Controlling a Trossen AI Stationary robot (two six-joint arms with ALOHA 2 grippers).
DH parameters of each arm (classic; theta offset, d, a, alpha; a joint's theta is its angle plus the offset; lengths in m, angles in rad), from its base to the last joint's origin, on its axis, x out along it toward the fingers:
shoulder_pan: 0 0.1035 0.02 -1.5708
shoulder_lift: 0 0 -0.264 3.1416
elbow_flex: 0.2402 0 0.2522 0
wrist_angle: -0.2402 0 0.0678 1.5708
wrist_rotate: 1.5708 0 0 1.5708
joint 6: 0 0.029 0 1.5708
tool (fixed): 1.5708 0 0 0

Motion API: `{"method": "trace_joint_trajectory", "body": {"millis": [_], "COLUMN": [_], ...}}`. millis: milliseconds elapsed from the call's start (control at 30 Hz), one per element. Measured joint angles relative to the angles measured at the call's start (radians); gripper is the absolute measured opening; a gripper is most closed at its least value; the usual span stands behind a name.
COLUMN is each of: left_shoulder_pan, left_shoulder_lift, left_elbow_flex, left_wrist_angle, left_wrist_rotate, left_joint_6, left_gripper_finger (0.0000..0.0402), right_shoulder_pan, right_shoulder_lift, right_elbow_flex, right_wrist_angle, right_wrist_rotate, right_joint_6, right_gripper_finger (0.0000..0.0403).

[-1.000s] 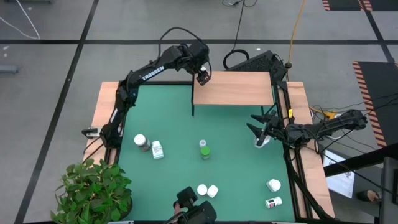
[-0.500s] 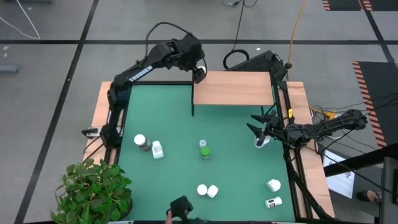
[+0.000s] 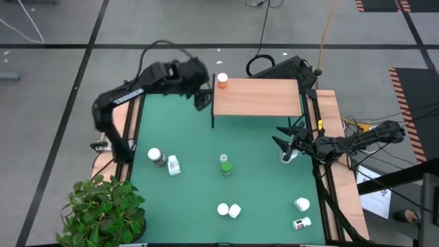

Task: Pick and place medicine bottles onto shelf by color
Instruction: Put the white and green pill bottle on the shelf

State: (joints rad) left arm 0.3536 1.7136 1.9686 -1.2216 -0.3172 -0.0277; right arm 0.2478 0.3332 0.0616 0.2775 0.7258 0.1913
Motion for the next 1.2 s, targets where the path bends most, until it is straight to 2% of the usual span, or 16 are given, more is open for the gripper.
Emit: {"method": "trace_joint_trajectory", "body": {"millis": [267, 367, 500, 667, 833, 1067, 1200], "left_shoulder_pan": [-0.087, -0.117, -0.166, -0.240, -0.281, -0.313, -0.349], "left_shoulder_lift": [-0.295, -0.364, -0.407, -0.408, -0.407, -0.407, -0.408], "left_elbow_flex": [-0.556, -0.703, -0.837, -0.951, -1.014, -0.984, -0.950], "left_wrist_angle": [0.286, 0.338, 0.353, 0.350, 0.318, 0.054, -0.080], "left_wrist_rotate": [-0.026, -0.024, 0.011, 0.057, 0.058, 0.063, 0.137], "left_joint_6": [-0.109, -0.126, -0.124, -0.160, -0.342, -0.562, -0.635], "left_gripper_finger": [0.0335, 0.0335, 0.0335, 0.0335, 0.0335, 0.0335, 0.0335], "right_shoulder_pan": [0.001, 0.001, 0.001, 0.001, 0.001, 0.001, 0.001], "right_shoulder_lift": [0.005, 0.005, 0.005, 0.005, 0.005, 0.005, 0.005], "right_elbow_flex": [-0.006, -0.006, -0.006, -0.007, -0.007, -0.008, -0.008], "right_wrist_angle": [0.011, 0.014, 0.014, 0.018, 0.045, 0.050, 0.048], "right_wrist_rotate": [-0.024, -0.024, -0.024, -0.024, -0.024, -0.024, -0.024], "right_joint_6": [-0.001, -0.001, -0.003, -0.012, -0.021, -0.039, -0.039], "right_gripper_finger": [0.0236, 0.0236, 0.0236, 0.0236, 0.0236, 0.0236, 0.0236]}}
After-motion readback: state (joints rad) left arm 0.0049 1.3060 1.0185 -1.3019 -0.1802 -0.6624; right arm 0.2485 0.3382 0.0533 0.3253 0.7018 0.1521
